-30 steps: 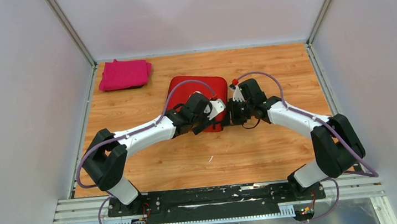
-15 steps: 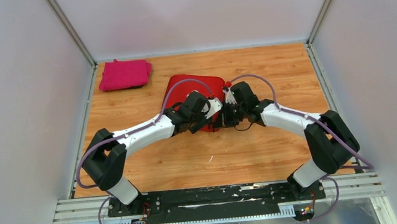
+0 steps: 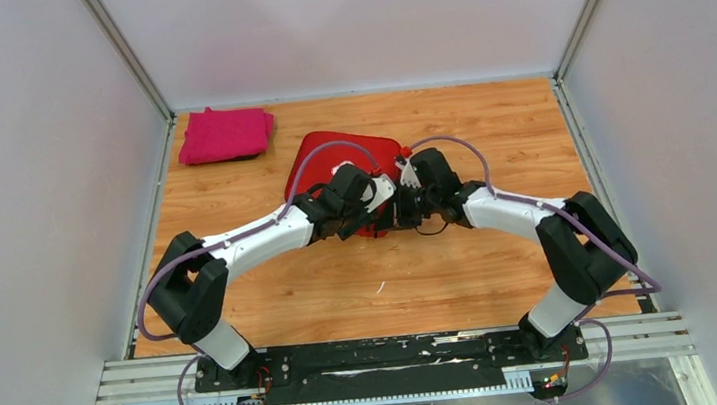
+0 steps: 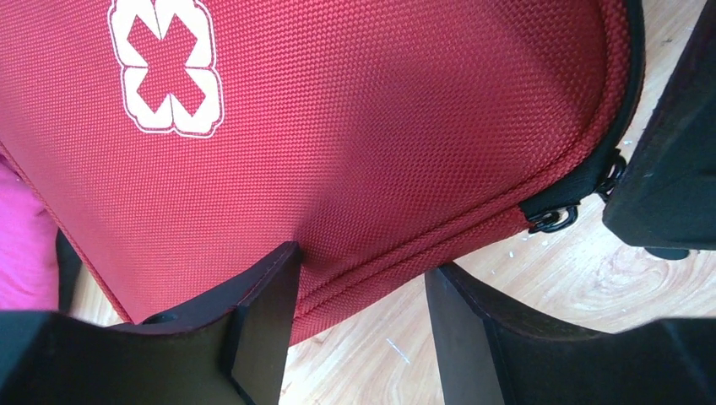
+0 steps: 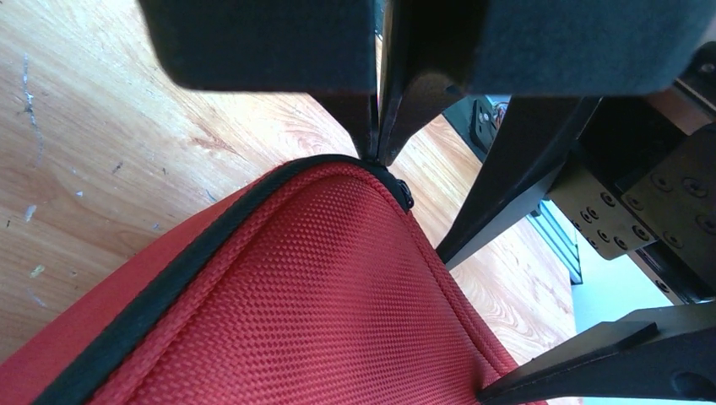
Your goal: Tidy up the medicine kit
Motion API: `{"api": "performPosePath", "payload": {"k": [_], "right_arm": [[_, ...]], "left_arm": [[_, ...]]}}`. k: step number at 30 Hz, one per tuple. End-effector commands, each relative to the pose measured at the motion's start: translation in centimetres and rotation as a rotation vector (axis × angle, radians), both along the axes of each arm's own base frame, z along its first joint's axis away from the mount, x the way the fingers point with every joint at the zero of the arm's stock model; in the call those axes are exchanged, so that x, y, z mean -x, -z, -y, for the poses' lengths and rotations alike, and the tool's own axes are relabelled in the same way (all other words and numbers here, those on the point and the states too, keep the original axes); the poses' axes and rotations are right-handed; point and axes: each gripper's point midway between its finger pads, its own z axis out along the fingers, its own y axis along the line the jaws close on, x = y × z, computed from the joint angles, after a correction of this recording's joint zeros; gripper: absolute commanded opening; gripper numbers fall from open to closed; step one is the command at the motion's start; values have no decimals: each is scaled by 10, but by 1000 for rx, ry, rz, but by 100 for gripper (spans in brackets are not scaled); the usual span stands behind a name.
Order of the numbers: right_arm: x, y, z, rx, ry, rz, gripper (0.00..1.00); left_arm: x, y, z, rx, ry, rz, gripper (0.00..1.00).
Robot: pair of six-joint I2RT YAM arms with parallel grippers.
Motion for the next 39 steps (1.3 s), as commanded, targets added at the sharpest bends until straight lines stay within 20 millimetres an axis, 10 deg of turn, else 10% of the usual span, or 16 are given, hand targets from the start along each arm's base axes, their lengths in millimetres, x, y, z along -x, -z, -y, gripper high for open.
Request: {"api": "performPosePath", "payload": {"k": [1,15,24,39], "right_arm": [[12,-11,-23,-78,-45,23,0],[-17,3,43,207,78,97,0],[-31,0,52,274,3,120,0],[-28,3,54,312,-51,101,0]], "left_arm": [[12,-11,42,192,58,-46,61],[24,-115,-1,586,-171,141,91],[-13,-89,-92,947,-723,7,98],[-69,-21,-99,1001,-928,-144,81]]}}
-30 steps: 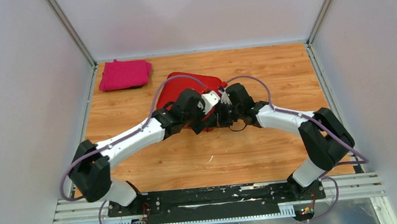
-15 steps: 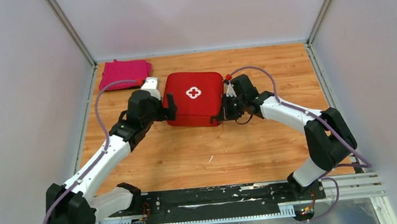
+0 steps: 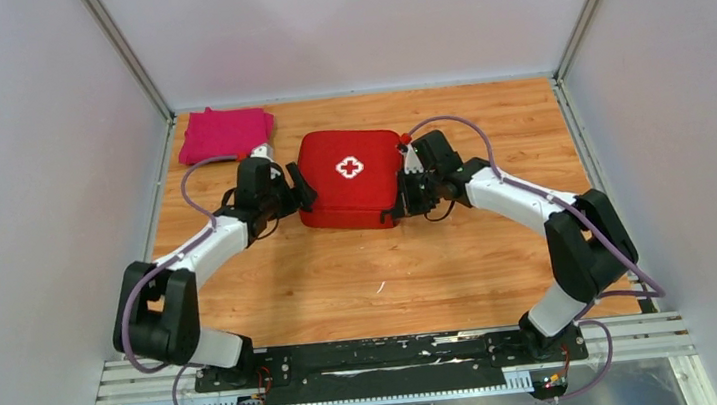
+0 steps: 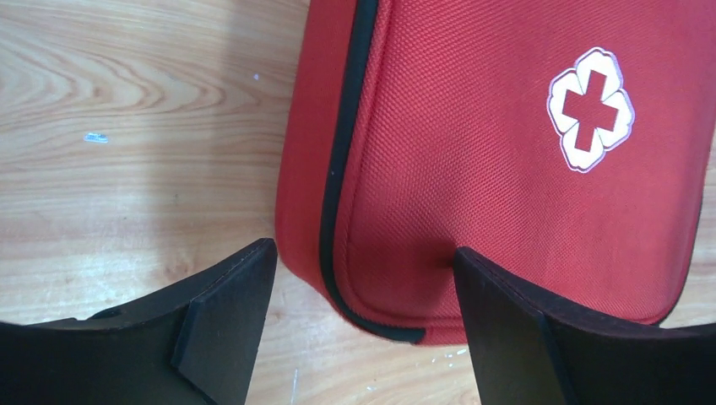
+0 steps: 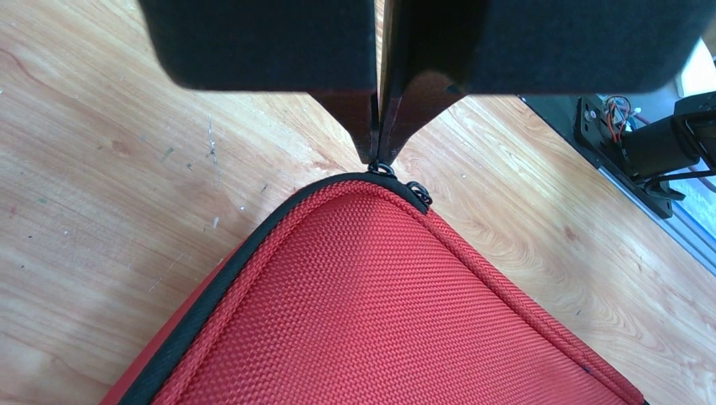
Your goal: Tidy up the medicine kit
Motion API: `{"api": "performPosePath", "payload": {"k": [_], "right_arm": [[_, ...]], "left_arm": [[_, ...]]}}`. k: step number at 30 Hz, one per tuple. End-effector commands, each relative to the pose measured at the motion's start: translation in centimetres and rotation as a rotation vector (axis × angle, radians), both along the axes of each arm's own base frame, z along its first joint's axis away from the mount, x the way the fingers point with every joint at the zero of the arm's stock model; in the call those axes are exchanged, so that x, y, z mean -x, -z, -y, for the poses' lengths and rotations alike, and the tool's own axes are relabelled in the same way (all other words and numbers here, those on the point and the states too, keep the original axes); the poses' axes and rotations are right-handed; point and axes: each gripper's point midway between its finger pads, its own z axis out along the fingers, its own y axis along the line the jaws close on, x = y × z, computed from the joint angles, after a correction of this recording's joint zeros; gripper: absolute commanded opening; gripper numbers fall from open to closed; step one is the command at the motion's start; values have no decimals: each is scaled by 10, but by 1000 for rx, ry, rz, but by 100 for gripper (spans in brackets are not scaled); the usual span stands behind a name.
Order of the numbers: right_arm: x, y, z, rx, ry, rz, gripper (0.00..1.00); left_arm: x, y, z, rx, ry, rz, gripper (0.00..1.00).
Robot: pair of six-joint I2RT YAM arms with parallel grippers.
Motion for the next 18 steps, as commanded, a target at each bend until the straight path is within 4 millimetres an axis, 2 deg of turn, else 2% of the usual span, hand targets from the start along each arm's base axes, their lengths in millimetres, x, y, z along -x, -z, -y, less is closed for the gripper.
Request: {"api": "performPosePath", "payload": {"k": [1,5,9,18], "right_arm": [[-1,2,8,54,-10,-23,0],[-4,-1,8,73,-16,-33,0],[-7,-2,7,85,-21,-42,0],[-7,-13,-18,62,-98,-56,0]], "left_arm": [[-27,-1,1,39,-28,11,79],[-30,5,13,50,43,-10,71],[-28,10,21,61,101,-16,68],[-4,11,50,47,207,-10,65]]}}
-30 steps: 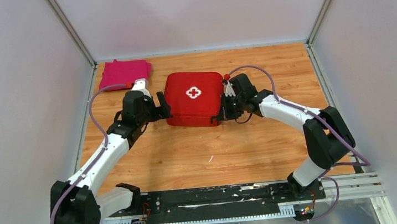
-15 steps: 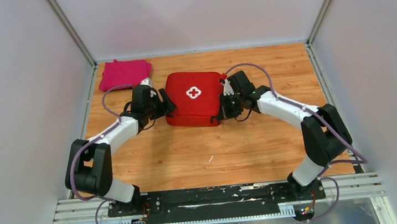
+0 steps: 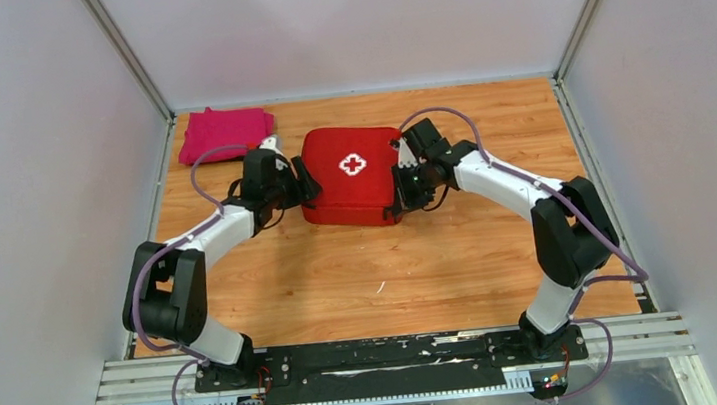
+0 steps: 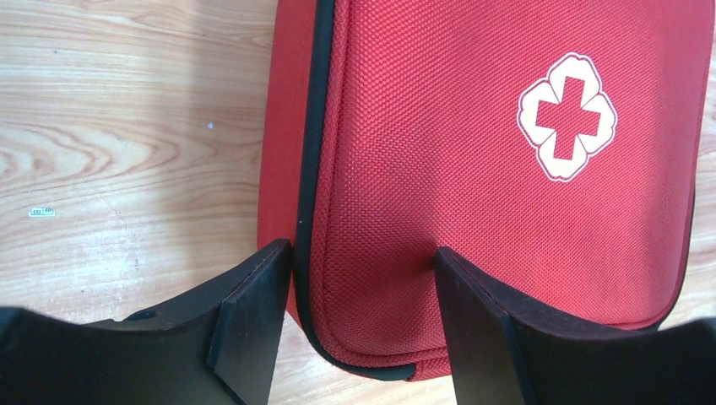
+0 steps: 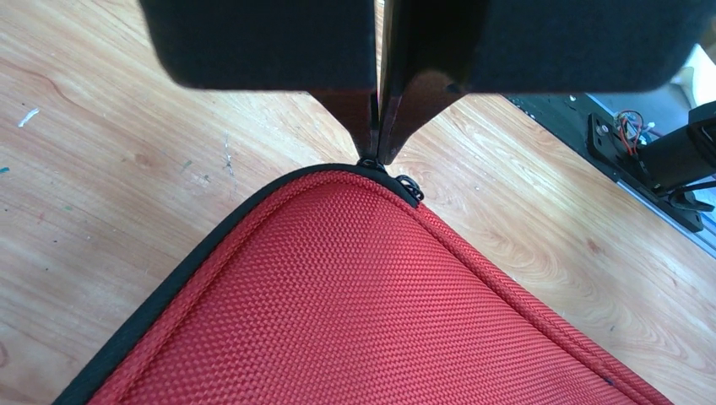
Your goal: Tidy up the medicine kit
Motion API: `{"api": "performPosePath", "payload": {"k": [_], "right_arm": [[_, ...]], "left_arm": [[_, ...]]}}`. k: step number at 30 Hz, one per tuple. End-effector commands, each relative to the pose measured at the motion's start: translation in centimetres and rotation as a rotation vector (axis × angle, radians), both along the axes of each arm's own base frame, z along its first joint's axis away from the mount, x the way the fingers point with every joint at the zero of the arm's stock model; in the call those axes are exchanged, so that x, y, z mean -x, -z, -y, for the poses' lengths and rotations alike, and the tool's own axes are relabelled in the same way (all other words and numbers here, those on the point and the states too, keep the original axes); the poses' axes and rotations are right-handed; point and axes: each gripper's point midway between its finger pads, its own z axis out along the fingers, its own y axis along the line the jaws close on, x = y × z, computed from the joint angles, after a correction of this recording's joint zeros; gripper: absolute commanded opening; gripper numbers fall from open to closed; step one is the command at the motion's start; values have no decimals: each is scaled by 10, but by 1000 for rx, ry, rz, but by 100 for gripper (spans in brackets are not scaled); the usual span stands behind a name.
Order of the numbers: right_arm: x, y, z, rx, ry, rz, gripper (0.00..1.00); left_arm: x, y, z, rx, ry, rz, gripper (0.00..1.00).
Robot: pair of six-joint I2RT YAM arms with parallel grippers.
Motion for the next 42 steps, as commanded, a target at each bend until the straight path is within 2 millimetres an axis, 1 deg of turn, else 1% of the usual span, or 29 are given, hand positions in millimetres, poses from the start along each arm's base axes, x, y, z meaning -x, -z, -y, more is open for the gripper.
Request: {"api": "performPosePath", "payload": {"k": [1,6,9,14,17,20,22,24,26,31,32,35,36,38,41,42], "right_arm": [[0,-14,-21,-42,-77,15,0],[10,-22,-45,-120,-204,0,0],[14,-22,-52,-130,-245,1,0],[21,-21,-53,-141,-273,-5,0],[19,-22,-49,-122,-266,16,0],[13,-17,-37,-40,-210,24,0],[12,-17,-33,-20,-190,28,3],[13,-17,-32,-19,-184,28,7],[15,-18,-29,-17,-180,31,15],[22,-27,-13,18,-154,72,28],[23,-27,-8,35,-147,82,30],[28,-33,9,84,-126,117,35],[28,-37,15,107,-116,136,37],[29,-41,32,169,-86,168,42],[29,-54,57,248,-29,233,46],[30,-63,65,259,-3,268,47]], "left_arm": [[23,2,31,14,129,-4,65],[29,5,38,11,150,-10,65],[30,3,39,12,151,-4,65],[32,3,37,13,143,-4,65],[33,4,37,16,143,-9,65],[37,3,39,30,149,-15,65],[40,1,39,33,150,-10,66],[43,-2,37,33,141,0,69],[45,-7,31,20,118,9,73],[47,-24,12,-43,47,29,83],[46,-29,7,-58,26,39,85],[54,-46,-7,-92,-13,62,91],[55,-49,-14,-117,-41,66,92],[61,-63,-26,-142,-75,94,95],[74,-78,-42,-181,-103,125,98],[79,-83,-47,-192,-109,132,99]]}}
